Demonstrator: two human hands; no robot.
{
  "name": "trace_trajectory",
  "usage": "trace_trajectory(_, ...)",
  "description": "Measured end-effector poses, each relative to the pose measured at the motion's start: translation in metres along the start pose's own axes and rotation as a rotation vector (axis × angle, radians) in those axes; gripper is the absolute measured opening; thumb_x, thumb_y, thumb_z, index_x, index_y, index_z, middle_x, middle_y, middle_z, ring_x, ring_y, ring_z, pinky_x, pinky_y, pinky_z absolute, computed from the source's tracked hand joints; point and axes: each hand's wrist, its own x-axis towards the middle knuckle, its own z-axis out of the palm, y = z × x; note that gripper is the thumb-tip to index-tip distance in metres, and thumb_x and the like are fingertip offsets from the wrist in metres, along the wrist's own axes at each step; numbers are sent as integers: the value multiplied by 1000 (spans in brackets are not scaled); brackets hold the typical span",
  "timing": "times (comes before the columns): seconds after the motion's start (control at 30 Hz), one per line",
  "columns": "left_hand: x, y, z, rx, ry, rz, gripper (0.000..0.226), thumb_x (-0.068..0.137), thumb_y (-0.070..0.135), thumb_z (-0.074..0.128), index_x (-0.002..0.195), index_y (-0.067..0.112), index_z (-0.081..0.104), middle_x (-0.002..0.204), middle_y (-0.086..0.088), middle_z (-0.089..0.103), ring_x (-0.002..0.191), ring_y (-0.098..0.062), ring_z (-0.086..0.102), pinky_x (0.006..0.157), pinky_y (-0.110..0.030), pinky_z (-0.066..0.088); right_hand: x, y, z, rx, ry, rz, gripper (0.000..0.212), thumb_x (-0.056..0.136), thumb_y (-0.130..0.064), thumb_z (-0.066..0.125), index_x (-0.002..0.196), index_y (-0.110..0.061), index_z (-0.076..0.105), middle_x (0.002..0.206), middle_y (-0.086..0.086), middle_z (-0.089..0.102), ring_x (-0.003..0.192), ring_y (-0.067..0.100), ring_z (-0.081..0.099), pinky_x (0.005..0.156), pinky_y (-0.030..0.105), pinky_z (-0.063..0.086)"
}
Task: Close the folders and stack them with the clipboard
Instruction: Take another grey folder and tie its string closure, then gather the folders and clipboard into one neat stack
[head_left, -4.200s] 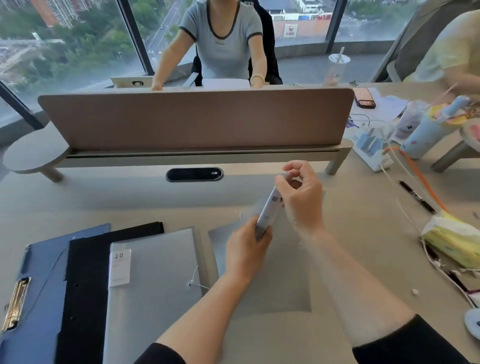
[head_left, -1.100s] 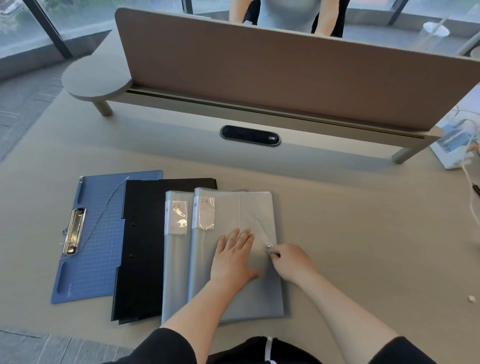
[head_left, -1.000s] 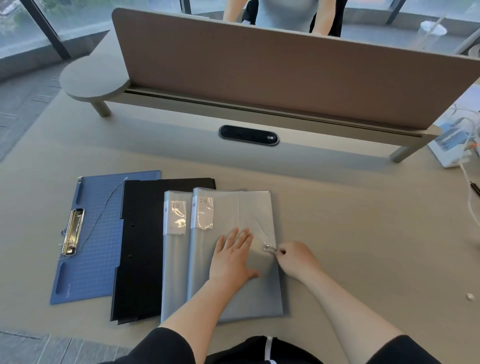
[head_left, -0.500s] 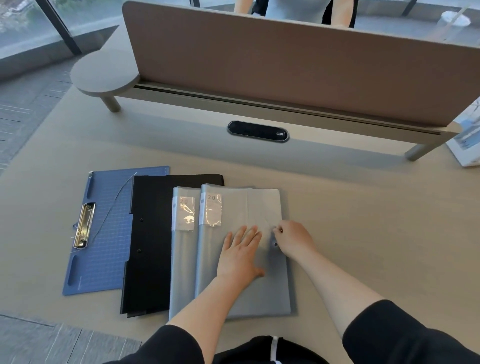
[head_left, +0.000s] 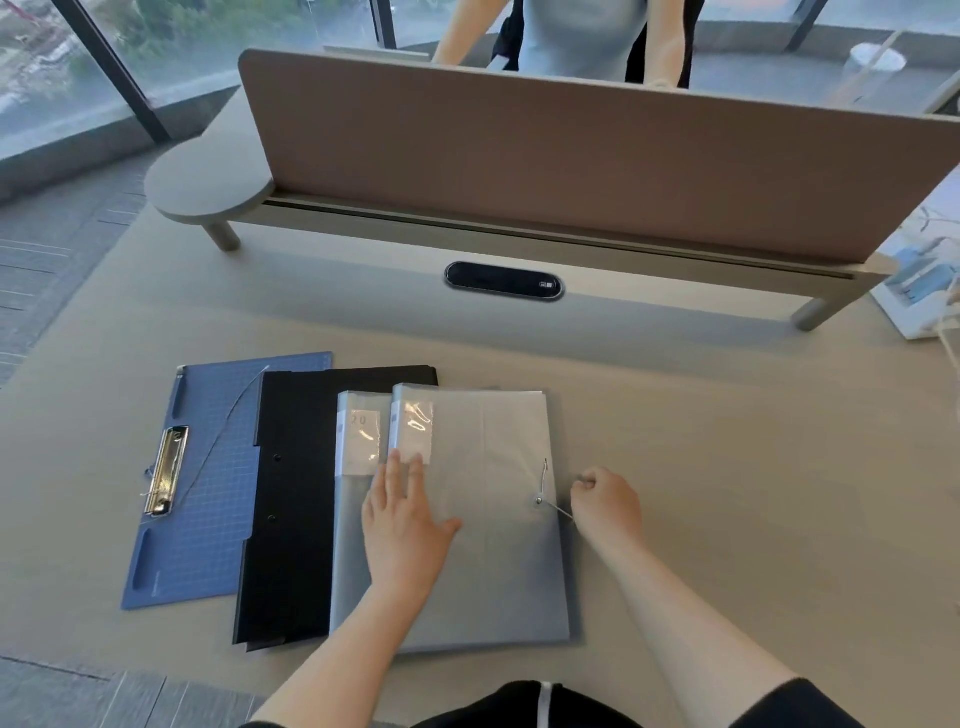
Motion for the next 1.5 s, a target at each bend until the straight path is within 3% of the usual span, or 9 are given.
trace_trajectory(0.2,-4,9,-11,-203,61,-234,87,84,36,73,153,13,26,142,-16,46,126,-35,44,103,-45,40,-4,-9,1,30,-129,47,23,81,-8,52,58,-10,49,55,8,44,60,27,41,50,32,27)
trace_trajectory(0.37,12,10,-23,-423,16,-561,51,80,43,65,119,10,58,119,-14,59,115,-37,54,101,-48,42,-1,-12,4,86,-153,56,19,82,-8,54,66,-9,63,69,13,61,71,30,57,59,33,37)
trace_trajectory(0.5,17,0,-32,-473,12,-580,35,72,50,57,81,17,66,93,-7,65,96,-33,60,93,-51,49,1,-12,12,138,-165,49,18,81,-12,60,85,-4,76,89,17,74,89,34,68,70,36,49)
trace_trajectory(0.63,8,-15,-43,-321,71,-573,37,83,44,61,103,13,62,115,-11,53,111,-34,47,97,-48,40,-11,-22,22,169,-227,23,16,81,-12,62,69,-7,71,71,11,69,75,32,62,58,32,36)
trace_trajectory(0.73,4,-28,-44,-311,109,-559,45,84,43,61,117,12,55,126,-12,48,119,-33,44,98,-49,38,-19,-30,30,176,-236,13,33,79,-7,59,51,-17,46,53,-1,45,58,22,42,50,31,25)
trace_trajectory(0.93,9,-38,-51,-479,77,-558,58,79,43,66,124,14,45,114,-11,56,106,-34,54,93,-51,47,-25,-40,44,229,-203,62,21,77,-2,49,60,-14,47,57,3,41,59,22,34,52,30,23)
trace_trajectory(1.1,23,-50,-56,-577,-42,-642,80,56,65,55,117,14,54,107,-10,61,98,-32,61,89,-52,53,-26,-47,53,254,-130,127,13,69,-2,47,64,-14,48,61,9,42,59,21,37,55,30,27)
trace_trajectory(1.3,27,-50,-68,-627,-52,-647,70,70,58,67,116,8,50,114,-10,55,105,-31,57,89,-49,53,-24,-53,58,310,-38,213,28,70,1,50,49,-14,37,54,11,38,57,24,42,56,31,32)
trace_trajectory(1.5,27,-62,-81,-925,-83,-496,44,85,34,71,113,15,44,99,-6,62,87,-24,66,82,-49,58,-26,-62,64,349,-20,290,24,72,-2,54,49,-8,48,57,14,49,60,26,48,57,31,37)
